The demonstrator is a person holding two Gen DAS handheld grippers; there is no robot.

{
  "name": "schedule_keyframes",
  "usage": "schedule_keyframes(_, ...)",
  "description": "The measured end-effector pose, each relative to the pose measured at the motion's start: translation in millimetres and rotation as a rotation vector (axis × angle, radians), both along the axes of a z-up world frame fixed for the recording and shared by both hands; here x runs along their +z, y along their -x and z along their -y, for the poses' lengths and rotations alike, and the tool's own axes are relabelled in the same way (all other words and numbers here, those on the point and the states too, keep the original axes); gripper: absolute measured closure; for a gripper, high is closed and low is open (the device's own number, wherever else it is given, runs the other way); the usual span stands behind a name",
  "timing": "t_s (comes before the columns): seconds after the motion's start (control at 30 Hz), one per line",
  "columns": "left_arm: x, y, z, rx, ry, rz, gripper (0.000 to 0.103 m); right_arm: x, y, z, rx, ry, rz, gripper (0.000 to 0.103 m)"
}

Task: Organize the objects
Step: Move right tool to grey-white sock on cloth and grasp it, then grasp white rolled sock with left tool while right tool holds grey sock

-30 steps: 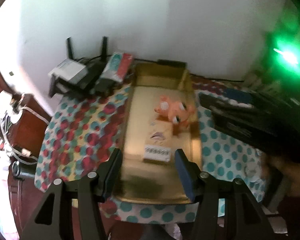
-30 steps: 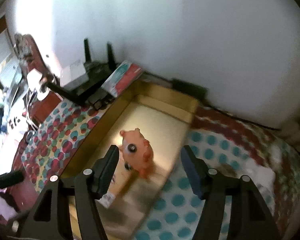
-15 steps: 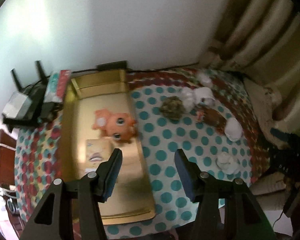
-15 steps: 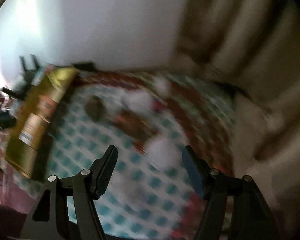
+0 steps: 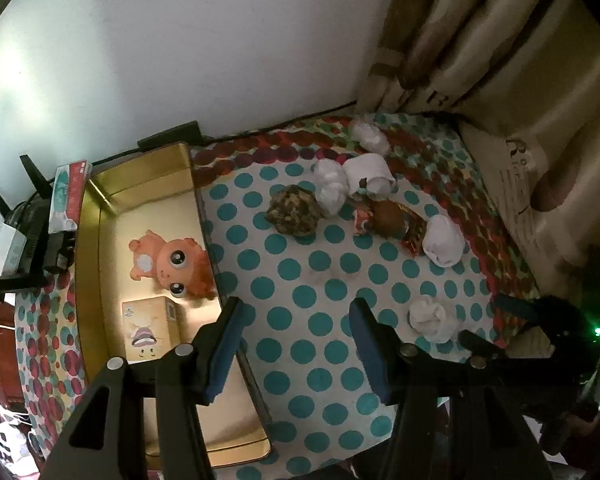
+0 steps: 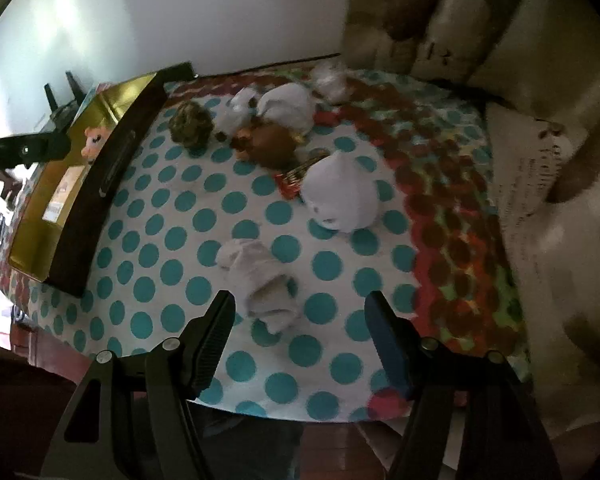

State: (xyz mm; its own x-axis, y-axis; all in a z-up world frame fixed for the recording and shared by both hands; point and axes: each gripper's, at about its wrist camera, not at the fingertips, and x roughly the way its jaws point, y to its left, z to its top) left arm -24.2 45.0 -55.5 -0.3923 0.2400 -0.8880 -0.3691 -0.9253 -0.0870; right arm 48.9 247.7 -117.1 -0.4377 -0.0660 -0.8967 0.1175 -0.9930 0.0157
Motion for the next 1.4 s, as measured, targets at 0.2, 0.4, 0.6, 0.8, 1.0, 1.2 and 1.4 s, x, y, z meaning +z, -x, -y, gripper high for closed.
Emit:
schedule_keyframes(0.2,-5,1,2,0.018,0.018,0.019,0.047,-16,13,12,0.022,0.015,0.024,0.038)
schedule_keyframes(0.4,-7,2,7,0.048,0.031,0.027,0.047,-29,23,20,0.036,0.032,0.055,0.038)
schedule_keyframes(0.6,-9,7,4,0.054,0.048,0.037,0.047,-37,28,25,0.050,0.030,0.067,0.048)
schedule_keyframes(0.8,-13,13,-6,0.038,0.063,0.047,0.047,-43,30,26,0.073,0.035,0.079,0.063)
schedule_keyframes(1.0,-16,19,-26,-0.005,0.072,0.052,0.047,-38,29,25,0.100,0.030,0.057,0.078)
schedule_keyframes(1.2,-23,21,-70,-0.130,0.061,0.063,0.047,-20,18,10,0.059,0.047,0.010,0.078)
schedule_keyframes(1.4,-36,23,-119,-0.274,-0.006,0.110,0.045,-11,9,-24,-0.049,0.065,-0.004,0.078)
